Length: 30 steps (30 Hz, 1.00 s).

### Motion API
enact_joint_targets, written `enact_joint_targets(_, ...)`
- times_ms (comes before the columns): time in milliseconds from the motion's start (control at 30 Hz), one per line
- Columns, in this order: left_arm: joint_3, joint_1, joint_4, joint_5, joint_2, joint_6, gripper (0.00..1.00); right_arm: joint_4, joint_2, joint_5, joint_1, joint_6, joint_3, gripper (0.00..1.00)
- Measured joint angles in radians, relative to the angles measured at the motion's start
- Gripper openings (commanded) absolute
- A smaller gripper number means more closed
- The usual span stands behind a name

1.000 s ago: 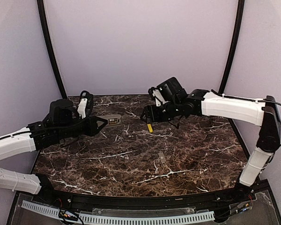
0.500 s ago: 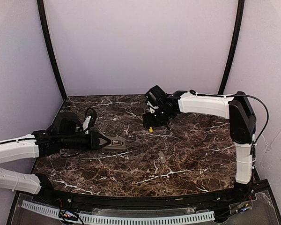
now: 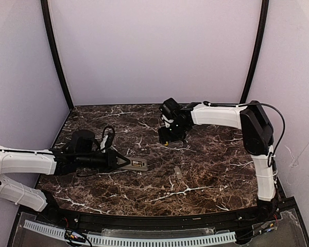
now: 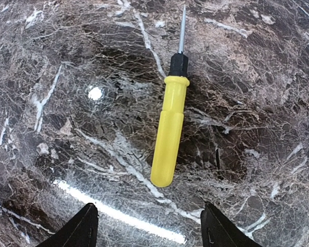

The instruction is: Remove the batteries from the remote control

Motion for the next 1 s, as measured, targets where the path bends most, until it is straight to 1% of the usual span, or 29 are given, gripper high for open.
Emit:
enact_joint_targets(267, -0.048, -0.002, 0.173, 0.032, 0.125, -0.064, 0.01, 0.002, 0.068, -0.005, -0.007, -0.023, 0.050, 0.61)
enact_joint_targets(467, -0.060, -0.004, 0.233, 0.050, 0.193, -0.084, 0.00, 0.003, 0.115, -0.003, -0.008, -0.044, 0.088, 0.53)
enact_joint_targets(667, -0.061, -0.004, 0.269, 0.056, 0.225, -0.087, 0.00, 0.004, 0.161, -0.002, -0.009, -0.058, 0.117, 0.39)
enact_joint_targets(833, -0.068, -0.004, 0.286, 0.056, 0.243, -0.091, 0.00, 0.004, 0.165, -0.007, -0.010, -0.062, 0.123, 0.21)
enact_joint_targets(867, -0.069, -0.004, 0.288, 0.056, 0.246, -0.091, 0.01, 0.004, 0.167, -0.009, -0.010, -0.070, 0.124, 0.18)
enact_joint_targets(967, -0.069, -0.004, 0.291, 0.056, 0.256, -0.091, 0.02, 0.005, 0.167, -0.013, -0.010, -0.074, 0.124, 0.15)
enact_joint_targets(1000, -0.069, -0.004, 0.292, 0.056, 0.260, -0.091, 0.02, 0.005, 0.167, -0.013, -0.011, -0.076, 0.124, 0.12)
